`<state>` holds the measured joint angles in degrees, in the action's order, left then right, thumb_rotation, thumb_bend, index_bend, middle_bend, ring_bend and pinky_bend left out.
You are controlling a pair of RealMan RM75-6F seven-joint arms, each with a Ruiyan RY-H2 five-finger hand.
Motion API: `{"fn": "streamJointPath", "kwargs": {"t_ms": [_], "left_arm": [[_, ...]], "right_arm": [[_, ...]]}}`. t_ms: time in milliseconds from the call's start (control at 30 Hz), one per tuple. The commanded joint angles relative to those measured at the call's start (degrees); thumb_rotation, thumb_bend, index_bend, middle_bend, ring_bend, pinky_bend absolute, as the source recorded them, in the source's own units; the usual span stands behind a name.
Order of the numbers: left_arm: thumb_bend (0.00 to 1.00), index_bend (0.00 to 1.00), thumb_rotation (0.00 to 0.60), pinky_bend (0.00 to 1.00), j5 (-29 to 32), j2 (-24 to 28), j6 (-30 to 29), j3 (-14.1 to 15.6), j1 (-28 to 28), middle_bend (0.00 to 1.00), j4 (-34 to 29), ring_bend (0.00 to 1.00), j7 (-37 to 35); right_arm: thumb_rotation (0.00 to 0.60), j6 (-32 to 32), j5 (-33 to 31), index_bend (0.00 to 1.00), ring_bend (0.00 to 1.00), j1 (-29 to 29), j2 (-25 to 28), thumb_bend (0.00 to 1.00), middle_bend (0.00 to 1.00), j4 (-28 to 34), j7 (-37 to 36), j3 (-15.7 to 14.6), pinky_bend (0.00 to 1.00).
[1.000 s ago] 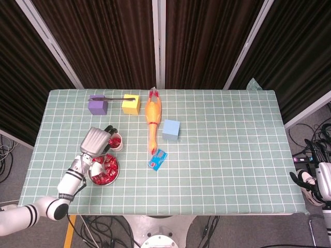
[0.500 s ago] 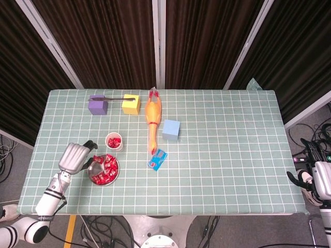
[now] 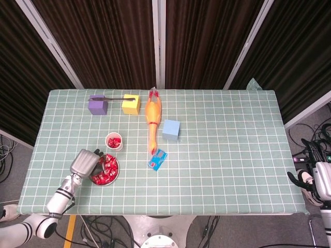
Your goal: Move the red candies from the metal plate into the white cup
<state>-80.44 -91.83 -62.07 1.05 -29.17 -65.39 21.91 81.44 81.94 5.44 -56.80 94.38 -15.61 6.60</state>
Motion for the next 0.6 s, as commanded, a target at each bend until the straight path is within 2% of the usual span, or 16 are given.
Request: {"fn": "streamJointPath", "kwargs": {"t_ms": [33,367,600], "left_arm": [[0.36,0.47,0.600,1.00,0.05,-0.91,0.49,-0.22,-0.22,0.50,1.22,0.90,0.14],[0.36,0.50,0.600,1.00,-0.86,-1.74,-0.42,-0.49,0.06,0.52,2.79,0.90,1.18],[0.36,0.51,0.600,1.00,-1.03,-2.48,-0.22,-0.58,0.16,0.57,3.54,0.91,1.94]], "right_arm": [[0.600,0.04,-0.05,0.01,0.02,-0.02,0.02,0.16,0.10,0.02,0.04,0.02,0.38],[0.600,-0.15,-0.30,0.01,0.02,-0.01,0.11,0.15,0.10,0.22,0.30,0.02,0.39],[0.600,-0.24,-0.48,0.01,0.02,0.00,0.15,0.15,0.10,0.12,0.26,0.06,0.39]]}}
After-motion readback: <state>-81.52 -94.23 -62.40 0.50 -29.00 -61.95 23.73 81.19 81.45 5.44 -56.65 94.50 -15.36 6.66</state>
